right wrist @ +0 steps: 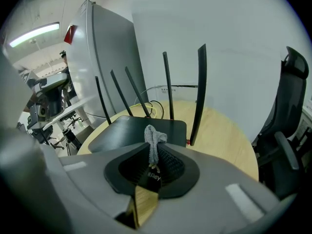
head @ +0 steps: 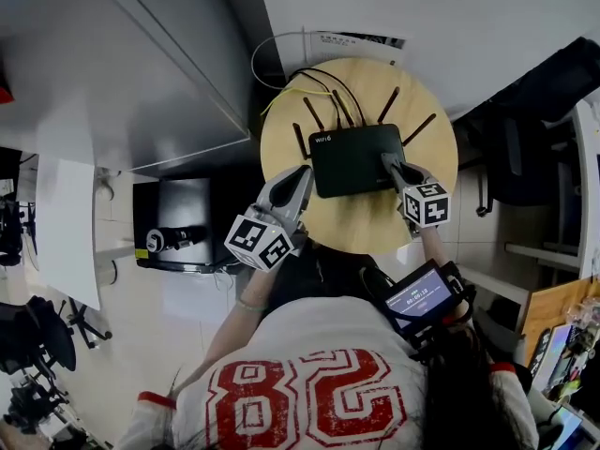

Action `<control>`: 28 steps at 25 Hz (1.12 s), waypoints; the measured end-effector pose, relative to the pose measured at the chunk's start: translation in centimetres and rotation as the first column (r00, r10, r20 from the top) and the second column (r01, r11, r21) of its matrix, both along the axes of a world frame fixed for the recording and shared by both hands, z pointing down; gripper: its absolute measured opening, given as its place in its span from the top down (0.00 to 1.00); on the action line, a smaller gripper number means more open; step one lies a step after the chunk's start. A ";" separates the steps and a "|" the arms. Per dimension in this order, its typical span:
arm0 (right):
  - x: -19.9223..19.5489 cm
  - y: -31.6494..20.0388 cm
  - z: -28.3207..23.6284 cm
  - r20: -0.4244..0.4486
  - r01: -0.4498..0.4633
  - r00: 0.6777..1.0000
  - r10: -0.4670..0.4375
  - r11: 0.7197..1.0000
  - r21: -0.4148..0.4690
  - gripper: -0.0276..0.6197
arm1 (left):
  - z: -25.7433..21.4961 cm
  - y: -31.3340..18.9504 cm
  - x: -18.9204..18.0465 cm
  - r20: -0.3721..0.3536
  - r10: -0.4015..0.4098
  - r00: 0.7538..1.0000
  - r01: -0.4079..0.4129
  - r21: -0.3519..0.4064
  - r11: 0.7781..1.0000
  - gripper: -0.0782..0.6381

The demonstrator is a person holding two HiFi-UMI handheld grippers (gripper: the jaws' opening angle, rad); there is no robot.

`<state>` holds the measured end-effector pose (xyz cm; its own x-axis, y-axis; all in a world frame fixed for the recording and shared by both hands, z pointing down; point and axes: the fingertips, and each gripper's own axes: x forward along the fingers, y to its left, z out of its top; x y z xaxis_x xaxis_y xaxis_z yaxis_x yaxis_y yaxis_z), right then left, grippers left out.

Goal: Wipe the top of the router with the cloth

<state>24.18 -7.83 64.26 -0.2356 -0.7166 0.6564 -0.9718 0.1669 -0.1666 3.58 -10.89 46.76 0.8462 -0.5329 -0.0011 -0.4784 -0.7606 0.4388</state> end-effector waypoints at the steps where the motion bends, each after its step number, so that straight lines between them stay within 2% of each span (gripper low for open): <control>1: 0.3 -0.6 -0.1 -0.007 -0.001 1.000 0.001 1.000 0.002 0.89 | 0.0 -0.2 -0.2 0.003 -0.011 1.000 0.011 0.000 1.000 0.89; 15: 2.2 -6.5 0.8 -0.051 -0.035 0.998 0.036 0.999 0.024 0.89 | 0.6 -1.7 -3.7 0.042 -0.141 0.989 0.141 -0.016 0.990 0.89; 20: 2.9 -6.1 0.9 -0.047 -0.047 0.998 0.048 0.999 0.021 0.89 | 0.5 -1.6 -3.5 0.050 -0.138 0.989 0.140 -0.031 0.990 0.90; 28: 3.6 -2.3 1.0 -0.026 -0.082 0.996 0.082 0.996 0.019 0.89 | 0.7 -0.7 -1.3 0.052 -0.053 0.997 0.054 -0.013 0.998 0.89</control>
